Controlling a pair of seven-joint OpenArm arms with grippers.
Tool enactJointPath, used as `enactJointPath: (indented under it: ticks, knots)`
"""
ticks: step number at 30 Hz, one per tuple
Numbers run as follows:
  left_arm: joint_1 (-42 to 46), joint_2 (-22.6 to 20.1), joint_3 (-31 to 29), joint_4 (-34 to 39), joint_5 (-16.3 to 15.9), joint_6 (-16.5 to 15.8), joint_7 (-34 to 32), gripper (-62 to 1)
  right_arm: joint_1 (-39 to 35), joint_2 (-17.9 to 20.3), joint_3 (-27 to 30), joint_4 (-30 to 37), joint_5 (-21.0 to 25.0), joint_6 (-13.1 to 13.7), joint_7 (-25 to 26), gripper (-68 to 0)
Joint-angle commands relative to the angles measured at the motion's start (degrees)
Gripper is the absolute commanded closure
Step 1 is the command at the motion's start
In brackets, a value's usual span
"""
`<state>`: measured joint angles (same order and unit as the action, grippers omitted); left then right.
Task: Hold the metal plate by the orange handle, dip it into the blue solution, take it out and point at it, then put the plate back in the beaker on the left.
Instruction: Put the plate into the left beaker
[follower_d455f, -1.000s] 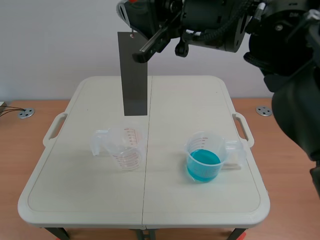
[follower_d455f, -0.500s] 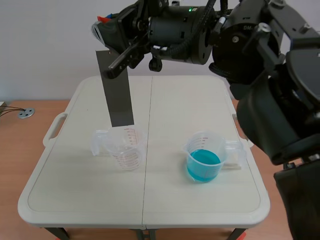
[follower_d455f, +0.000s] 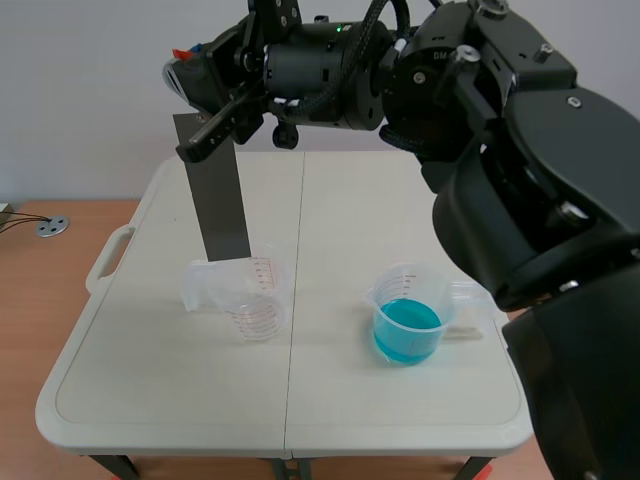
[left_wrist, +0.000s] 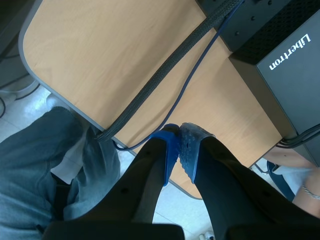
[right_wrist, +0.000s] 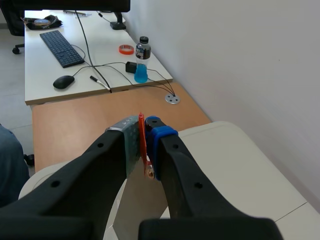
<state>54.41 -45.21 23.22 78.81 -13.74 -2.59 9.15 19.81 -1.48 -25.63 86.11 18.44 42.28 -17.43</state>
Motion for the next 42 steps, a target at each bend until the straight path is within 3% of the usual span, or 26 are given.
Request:
enactJointPath:
  ticks: [1,19,42]
  knots:
    - [0.31,0.26,-0.04,0.66,-0.15,-0.11,-0.37,-1.9,1.29,-0.74,0.04,-0.17,0.83,0.44,0.83,-1.1]
    - [0.00,0.26,-0.04,0.66,-0.15,-0.11,-0.35,-1.9,1.27,-0.92,0.04,-4.11,0.83,0.44,0.81,-1.1]
    - [0.00,0.26,-0.04,0.66,-0.15,-0.11,-0.33,-1.9,1.14,-0.92,0.04,-15.39,0.83,0.44,1.25,-1.1]
